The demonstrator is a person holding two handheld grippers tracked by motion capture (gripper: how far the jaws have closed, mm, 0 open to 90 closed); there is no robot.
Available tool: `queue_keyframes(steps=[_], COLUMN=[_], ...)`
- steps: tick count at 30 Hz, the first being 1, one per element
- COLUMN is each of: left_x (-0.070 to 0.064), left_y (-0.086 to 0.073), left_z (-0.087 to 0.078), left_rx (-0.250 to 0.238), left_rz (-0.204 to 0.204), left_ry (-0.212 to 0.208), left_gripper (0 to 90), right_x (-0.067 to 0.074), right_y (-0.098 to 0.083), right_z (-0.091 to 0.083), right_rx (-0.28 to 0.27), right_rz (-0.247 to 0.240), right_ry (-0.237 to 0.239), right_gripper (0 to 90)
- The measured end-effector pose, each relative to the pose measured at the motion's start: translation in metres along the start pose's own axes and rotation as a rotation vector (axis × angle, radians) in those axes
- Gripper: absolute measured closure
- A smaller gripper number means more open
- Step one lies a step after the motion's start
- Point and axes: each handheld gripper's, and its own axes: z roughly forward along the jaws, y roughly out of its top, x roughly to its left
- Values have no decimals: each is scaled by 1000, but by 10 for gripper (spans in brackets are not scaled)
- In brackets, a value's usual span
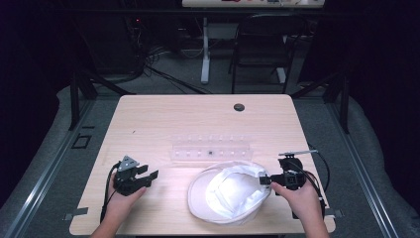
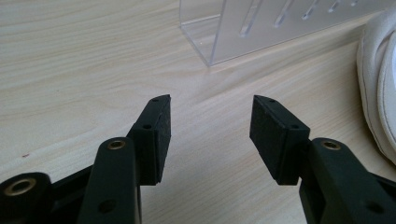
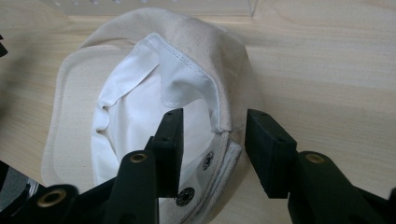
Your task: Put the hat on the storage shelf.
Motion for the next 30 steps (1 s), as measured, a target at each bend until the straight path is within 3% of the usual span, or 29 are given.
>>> queue_keyframes(steps=[6, 10, 16, 20, 27, 30], left_x=[0, -1, -2, -4, -6, -7], left_y=[0, 0, 0, 0, 0, 0], left_z=[0, 0, 1, 0, 1, 1], left_rx=[3, 3, 0, -6, 0, 1], left_rz=[3, 3, 3, 4, 18, 21], left_ry=[-3, -2, -3, 3, 2, 0], left_gripper=[487, 487, 487, 487, 487, 488], right_x=[-2, -1, -1, 0, 4, 5], right_y=[0, 0, 0, 4, 23, 30], right_z=[4, 2, 2, 1, 2, 3], right_rx=[31, 38, 40, 65, 197, 258], right_rz=[24, 15, 4, 8, -15, 16], right_ry=[-2, 1, 33, 82, 84, 110], right_gripper=[696, 749, 773, 787, 796, 798])
